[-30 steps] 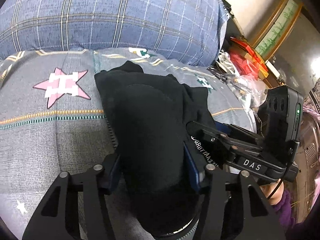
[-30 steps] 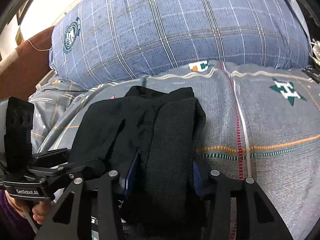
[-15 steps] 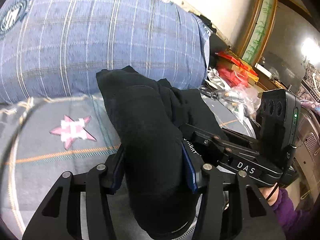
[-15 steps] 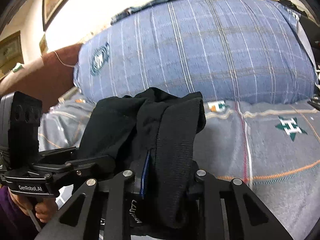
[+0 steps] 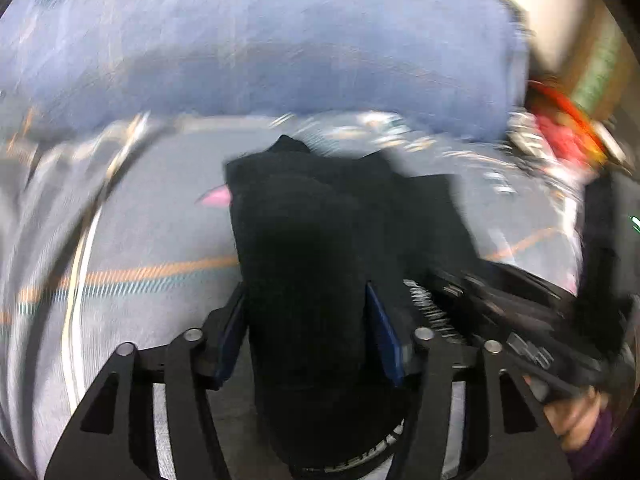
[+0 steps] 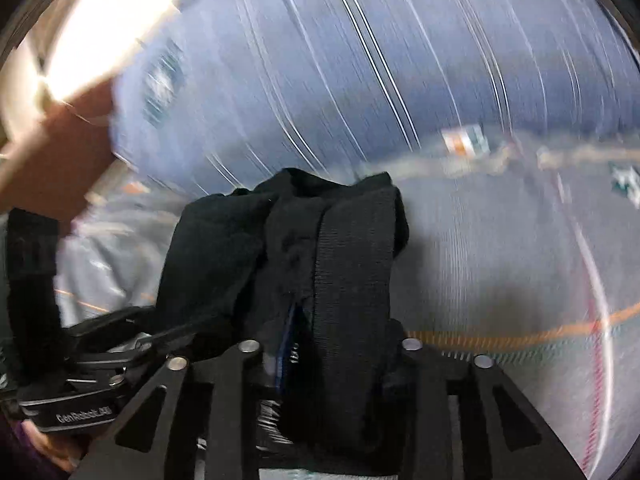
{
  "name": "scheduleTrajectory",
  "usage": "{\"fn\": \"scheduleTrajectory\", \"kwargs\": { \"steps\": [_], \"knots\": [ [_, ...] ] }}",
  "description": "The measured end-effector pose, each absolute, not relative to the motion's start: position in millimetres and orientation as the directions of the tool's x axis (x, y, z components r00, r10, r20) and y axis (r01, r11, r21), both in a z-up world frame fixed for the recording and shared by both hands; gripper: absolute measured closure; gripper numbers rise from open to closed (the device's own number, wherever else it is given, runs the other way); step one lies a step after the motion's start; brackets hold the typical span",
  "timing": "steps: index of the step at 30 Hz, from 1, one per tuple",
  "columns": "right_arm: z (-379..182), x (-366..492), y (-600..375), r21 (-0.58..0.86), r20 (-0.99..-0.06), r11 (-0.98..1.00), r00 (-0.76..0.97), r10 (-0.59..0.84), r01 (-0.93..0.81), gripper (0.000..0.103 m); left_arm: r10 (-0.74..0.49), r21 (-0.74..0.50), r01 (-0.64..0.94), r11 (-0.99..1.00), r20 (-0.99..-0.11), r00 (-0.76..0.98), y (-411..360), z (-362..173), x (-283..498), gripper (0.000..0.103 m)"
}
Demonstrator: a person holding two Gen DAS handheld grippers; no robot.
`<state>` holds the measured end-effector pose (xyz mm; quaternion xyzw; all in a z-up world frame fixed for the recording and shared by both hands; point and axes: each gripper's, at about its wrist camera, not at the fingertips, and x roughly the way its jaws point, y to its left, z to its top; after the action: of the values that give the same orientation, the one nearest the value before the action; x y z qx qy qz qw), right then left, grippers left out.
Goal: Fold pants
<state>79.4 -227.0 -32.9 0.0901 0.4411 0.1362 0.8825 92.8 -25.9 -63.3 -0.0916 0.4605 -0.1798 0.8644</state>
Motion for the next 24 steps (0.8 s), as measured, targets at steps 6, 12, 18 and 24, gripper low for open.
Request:
{"fn": "scheduleTrajectory", "kwargs": {
  "steps": [6, 12, 18, 24],
  "knots": [
    [-20.1, 59.8, -228.3, 0.229, -0.719, 0.953, 0.625, 0.304, -0.2, 0.042, -0.353, -0.322, 0.166, 0.932, -0.703, 0.618, -7.1, -36.4, 76.2, 0.03],
    [10.7, 33.1, -231.8, 0.141, -0.625, 0.968, 0.739, 0.251, -0.209, 0.03, -0.211, -0.155, 0.146, 0.977, -0.625, 0.751, -6.4, -9.5, 38.2, 0.022],
    [34.5, 5.0, -223.9, 0.067, -0.619, 0.983, 0.765, 0.177, -0.174, 0.024, -0.094, -0.032, 0.09, 0.995, -0.51, 0.855, 2.3, 8.6, -20.4, 0.015],
    [57.0, -25.4, -202.1, -0.062, -0.616, 0.982, 0.781, 0.104, -0.18, 0.024, -0.095, -0.008, 0.102, 0.995, -0.441, 0.892, 3.4, 38.2, -54.4, 0.014]
  ]
}}
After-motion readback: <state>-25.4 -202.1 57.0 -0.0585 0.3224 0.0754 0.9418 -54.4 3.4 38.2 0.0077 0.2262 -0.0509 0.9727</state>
